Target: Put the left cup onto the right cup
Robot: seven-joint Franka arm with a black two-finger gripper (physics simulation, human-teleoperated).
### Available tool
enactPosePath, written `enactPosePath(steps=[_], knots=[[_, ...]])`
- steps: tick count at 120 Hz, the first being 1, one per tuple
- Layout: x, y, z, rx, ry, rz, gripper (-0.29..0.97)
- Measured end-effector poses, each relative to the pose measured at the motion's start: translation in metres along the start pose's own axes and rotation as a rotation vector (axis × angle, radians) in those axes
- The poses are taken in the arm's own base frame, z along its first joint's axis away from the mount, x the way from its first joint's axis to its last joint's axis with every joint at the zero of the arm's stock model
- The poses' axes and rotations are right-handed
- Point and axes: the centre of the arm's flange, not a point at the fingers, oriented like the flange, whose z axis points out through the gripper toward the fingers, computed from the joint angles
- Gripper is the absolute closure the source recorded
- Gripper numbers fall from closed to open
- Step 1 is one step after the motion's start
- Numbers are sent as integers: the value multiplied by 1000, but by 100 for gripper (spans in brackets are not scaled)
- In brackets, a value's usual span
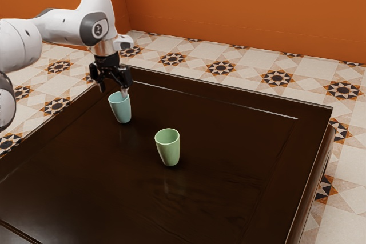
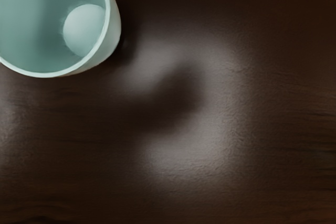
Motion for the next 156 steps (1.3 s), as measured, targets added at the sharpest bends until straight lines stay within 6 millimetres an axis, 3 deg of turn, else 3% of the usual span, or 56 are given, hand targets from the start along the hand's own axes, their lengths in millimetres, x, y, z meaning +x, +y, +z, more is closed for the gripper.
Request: enactPosePath(steps=[56,85,119,156], knots=[[43,-24,51,-23,24,80,2],[62,-20,52,28,58,157,3],[69,-29,83,51,39,193,3],[75,-24,107,39,33,229,3]])
